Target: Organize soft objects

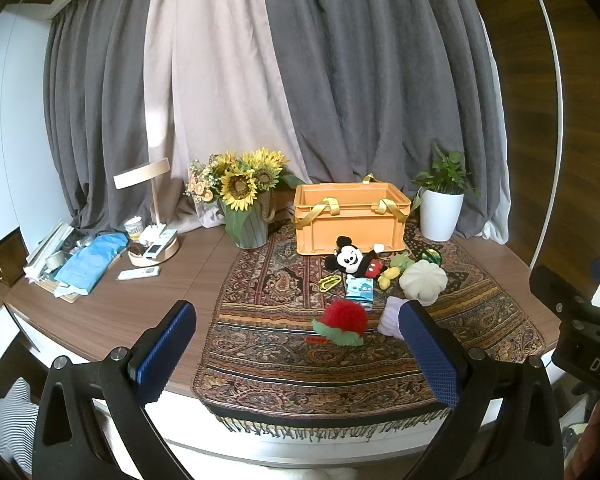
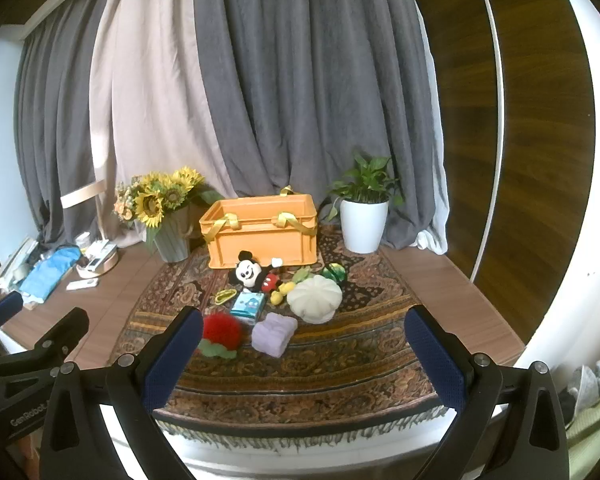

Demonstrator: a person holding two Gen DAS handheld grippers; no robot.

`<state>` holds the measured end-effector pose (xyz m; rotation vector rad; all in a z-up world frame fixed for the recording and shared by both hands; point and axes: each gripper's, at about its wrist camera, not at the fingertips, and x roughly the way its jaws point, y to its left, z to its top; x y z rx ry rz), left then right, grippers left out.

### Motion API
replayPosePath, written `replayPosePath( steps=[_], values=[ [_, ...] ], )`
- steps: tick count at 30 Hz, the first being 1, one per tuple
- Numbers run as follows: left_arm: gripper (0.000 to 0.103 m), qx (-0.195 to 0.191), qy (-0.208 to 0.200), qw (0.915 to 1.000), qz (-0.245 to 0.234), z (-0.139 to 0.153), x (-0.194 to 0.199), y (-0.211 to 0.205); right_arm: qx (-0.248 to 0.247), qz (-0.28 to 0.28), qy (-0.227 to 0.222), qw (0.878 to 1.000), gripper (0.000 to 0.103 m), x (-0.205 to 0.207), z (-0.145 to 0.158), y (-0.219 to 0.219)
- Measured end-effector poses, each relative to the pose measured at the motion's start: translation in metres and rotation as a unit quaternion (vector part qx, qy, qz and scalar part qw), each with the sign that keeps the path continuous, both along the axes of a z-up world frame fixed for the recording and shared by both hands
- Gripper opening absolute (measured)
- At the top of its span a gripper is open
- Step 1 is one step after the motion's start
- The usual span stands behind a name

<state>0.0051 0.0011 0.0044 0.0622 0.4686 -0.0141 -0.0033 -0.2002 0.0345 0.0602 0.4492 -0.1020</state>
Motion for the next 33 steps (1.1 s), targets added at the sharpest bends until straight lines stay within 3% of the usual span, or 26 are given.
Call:
replayPosePath(
  steps=[33],
  values=[
    [0.103,-0.001,0.002,1.0,-0.003,-0.0078,-0.0073,-0.003,-0.001,0.002,0.001,1.0,0.102,0.0009,-0.0045,-0.0004]
  ],
)
